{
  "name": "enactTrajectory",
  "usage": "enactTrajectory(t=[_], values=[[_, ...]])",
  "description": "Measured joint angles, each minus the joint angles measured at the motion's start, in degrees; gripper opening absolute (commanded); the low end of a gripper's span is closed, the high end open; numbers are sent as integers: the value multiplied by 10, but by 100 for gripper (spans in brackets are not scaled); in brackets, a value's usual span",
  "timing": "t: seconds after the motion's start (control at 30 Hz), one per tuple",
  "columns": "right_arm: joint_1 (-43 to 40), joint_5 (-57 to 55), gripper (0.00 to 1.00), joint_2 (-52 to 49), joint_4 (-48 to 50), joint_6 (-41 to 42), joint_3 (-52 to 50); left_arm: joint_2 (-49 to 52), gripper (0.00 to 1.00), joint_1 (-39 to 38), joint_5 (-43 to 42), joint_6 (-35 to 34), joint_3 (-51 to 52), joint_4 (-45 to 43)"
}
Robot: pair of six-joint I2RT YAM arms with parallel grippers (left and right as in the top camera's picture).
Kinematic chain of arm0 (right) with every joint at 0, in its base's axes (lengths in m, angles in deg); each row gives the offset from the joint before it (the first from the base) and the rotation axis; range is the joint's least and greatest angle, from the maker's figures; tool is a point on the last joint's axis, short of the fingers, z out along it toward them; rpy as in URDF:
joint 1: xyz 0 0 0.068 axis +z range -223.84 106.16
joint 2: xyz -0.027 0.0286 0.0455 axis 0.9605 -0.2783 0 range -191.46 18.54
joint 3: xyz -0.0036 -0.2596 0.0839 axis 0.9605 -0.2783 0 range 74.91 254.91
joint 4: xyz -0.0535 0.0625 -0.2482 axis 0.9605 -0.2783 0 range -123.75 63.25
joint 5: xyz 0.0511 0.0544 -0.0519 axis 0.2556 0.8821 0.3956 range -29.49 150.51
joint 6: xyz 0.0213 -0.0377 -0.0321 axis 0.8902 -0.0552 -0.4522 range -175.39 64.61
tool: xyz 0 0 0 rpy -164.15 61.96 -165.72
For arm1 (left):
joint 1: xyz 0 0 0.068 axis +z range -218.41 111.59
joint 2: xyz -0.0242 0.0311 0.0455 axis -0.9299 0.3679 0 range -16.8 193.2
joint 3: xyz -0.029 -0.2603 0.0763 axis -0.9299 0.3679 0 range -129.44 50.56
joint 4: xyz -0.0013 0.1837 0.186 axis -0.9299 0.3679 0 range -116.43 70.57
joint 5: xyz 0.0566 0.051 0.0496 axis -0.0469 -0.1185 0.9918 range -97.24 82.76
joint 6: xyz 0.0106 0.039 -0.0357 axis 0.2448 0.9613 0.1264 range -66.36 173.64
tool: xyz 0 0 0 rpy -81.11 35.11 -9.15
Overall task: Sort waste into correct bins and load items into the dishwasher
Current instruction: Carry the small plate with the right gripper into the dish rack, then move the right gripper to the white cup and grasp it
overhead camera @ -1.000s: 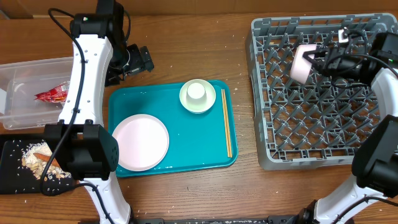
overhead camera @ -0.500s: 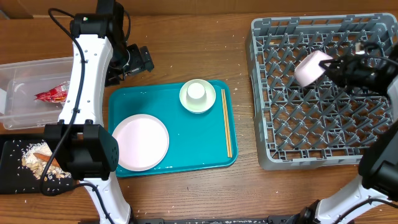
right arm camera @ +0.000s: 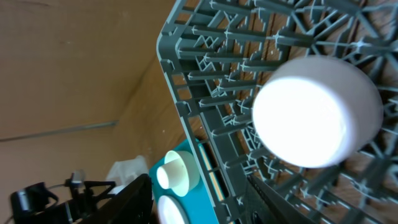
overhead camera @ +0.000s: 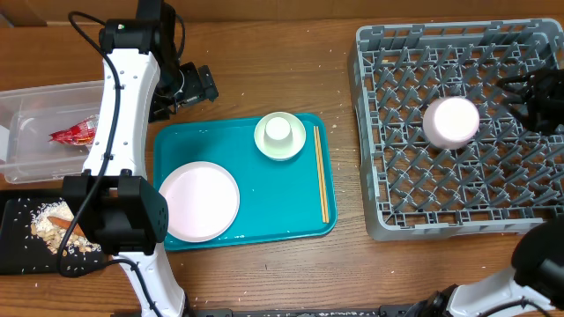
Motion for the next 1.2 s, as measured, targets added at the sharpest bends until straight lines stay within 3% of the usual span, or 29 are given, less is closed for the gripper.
enactTrajectory(t=[0.1, 0.33, 0.37, 0.43, 0.67, 0.87, 1.2], values=[[11, -28, 51, 38, -14, 3, 12, 0, 100, 0, 0, 0, 0, 0], [126, -51, 70, 128, -19, 5, 17, 0, 100, 0, 0, 0, 0, 0], [154, -53, 75, 134, -14, 5, 18, 0, 100, 0, 0, 0, 0, 0], [224, -61, 98, 140, 4, 6, 20, 0, 100, 0, 0, 0, 0, 0], [481, -212, 100, 110, 87, 63, 19, 0, 100, 0, 0, 0, 0, 0], [631, -370, 100, 37, 132, 133, 18, 0, 100, 0, 0, 0, 0, 0], [692, -507, 100, -109, 164, 209, 16, 0, 100, 0, 0, 0, 0, 0]])
